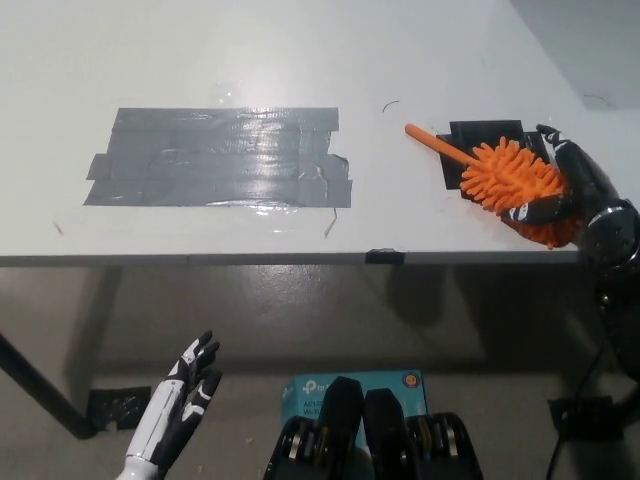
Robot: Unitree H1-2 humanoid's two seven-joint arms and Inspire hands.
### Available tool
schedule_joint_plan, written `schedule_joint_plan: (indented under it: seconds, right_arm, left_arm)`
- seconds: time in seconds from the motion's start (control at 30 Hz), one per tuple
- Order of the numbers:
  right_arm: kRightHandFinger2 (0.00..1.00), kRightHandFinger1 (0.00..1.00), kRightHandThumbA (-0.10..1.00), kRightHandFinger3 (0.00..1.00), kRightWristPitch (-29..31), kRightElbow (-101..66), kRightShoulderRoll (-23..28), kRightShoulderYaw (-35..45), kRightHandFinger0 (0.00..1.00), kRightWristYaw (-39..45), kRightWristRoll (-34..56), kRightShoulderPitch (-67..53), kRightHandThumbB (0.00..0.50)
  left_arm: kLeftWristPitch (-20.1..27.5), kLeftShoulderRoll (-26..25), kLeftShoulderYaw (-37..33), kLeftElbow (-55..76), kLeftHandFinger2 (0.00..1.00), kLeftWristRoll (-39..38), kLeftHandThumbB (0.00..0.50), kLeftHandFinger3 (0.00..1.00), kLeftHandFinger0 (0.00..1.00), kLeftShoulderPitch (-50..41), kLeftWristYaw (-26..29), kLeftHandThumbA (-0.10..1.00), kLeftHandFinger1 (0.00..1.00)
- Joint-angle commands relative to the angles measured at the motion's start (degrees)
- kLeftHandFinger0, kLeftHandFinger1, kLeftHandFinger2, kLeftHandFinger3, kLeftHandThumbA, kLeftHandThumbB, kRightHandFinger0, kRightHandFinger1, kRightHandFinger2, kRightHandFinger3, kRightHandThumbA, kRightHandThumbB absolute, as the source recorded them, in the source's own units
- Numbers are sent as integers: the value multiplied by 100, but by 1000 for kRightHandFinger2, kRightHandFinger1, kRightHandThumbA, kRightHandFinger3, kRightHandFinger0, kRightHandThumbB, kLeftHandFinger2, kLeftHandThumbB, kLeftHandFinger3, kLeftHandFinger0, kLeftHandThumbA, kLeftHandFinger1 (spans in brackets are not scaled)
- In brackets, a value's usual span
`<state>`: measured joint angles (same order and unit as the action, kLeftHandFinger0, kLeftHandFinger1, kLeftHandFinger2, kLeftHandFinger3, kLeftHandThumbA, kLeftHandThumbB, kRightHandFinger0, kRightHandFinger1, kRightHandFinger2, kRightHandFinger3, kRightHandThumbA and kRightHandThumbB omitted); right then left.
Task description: An orange duster is kept infront of the robot in the middle of the table and the robot extends its right arm to grab the duster, picks it up and hands it to a person
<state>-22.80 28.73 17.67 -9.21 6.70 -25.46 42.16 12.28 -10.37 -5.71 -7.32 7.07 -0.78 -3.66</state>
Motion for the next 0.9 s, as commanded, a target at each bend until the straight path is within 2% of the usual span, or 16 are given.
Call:
schedule_joint_plan:
  seconds: [0.0, 0.13, 0.2, 0.23, 0.27, 0.3, 0.33, 0.4, 0.43, 0.5, 0.53, 0.6, 0.73, 0.77, 0.8, 0.87]
  right_arm:
    - [1000, 1000, 1000, 1000, -124, 91, 27, -121, 1000, 127, -15, 456, 363]
    - [1000, 1000, 995, 1000, -218, 289, 25, -189, 1000, 288, 67, 552, 313]
    - [1000, 1000, 884, 1000, -256, 400, 48, -249, 1000, 381, 66, 610, 289]
    - [872, 840, 659, 1000, -291, 470, 44, -262, 810, 426, 77, 636, 236]
    - [549, 459, 234, 962, -303, 569, 88, -436, 337, 623, 8, 663, 196]
    - [456, 404, -71, 590, -235, 634, 142, -608, 244, 753, -85, 674, 221]
    - [578, 583, -94, 547, -216, 667, 182, -716, 428, 831, -141, 683, 248]
    - [368, 361, -100, 842, -236, 635, 242, -866, 263, 988, -148, 674, 231]
    - [405, 316, -100, 910, -247, 613, 267, -947, 149, 1071, -119, 664, 223]
    - [432, 359, -100, 811, -189, 637, 296, -1056, 170, 1097, -124, 682, 199]
    - [433, 342, -100, 954, -196, 596, 314, -1098, 141, 1125, -124, 679, 188]
    - [470, 391, -100, 935, -253, 538, 333, -1153, 135, 1150, -128, 678, 171]
    - [890, 782, -100, 457, -236, 495, 385, -1173, 290, 1103, -141, 635, 164]
    - [988, 846, -100, 457, -199, 507, 397, -1142, 360, 1063, -120, 607, 160]
    - [1000, 948, -100, 581, -185, 532, 399, -1111, 492, 1026, -103, 586, 146]
    - [1000, 952, -100, 612, -192, 545, 397, -1102, 549, 1013, -106, 579, 146]
  left_arm:
    - [18, -97, 25, 196, 1000, 20, 202, 1000, 1000, 68, -91, 877, 1000]
    - [18, -100, 26, 217, 1000, 20, 192, 1000, 1000, 88, -111, 867, 1000]
    - [-37, -101, 32, 244, 1000, 24, 193, 1000, 1000, 108, -125, 865, 1000]
    - [-33, -102, 31, 244, 1000, 30, 192, 1000, 1000, 108, -124, 865, 1000]
    - [-12, -110, 32, 249, 1000, 37, 190, 1000, 1000, 106, -127, 863, 1000]
    - [-19, -109, 35, 253, 1000, 26, 192, 1000, 1000, 118, -133, 861, 1000]
    - [-8, -109, 33, 236, 1000, 22, 193, 1000, 1000, 147, -139, 861, 1000]
    - [-6, -110, 28, 220, 1000, 17, 192, 1000, 1000, 191, -149, 856, 1000]
    - [-18, -107, 29, 223, 1000, 6, 192, 1000, 997, 199, -154, 850, 1000]
    - [-7, -115, 32, 214, 1000, -31, 188, 1000, 990, 209, -175, 842, 1000]
    - [-17, -116, 38, 210, 1000, -66, 190, 1000, 981, 213, -191, 832, 1000]
    - [-41, -129, 48, 219, 1000, -76, 191, 1000, 972, 216, -207, 834, 1000]
    - [-24, -135, 52, 213, 1000, -93, 179, 1000, 944, 234, -248, 840, 1000]
    - [-41, -133, 51, 216, 1000, -103, 168, 1000, 928, 241, -259, 842, 1000]
    - [-50, -133, 51, 220, 1000, -104, 162, 1000, 919, 245, -263, 843, 1000]
    - [-54, -135, 49, 227, 1000, -106, 161, 1000, 917, 244, -264, 844, 1000]
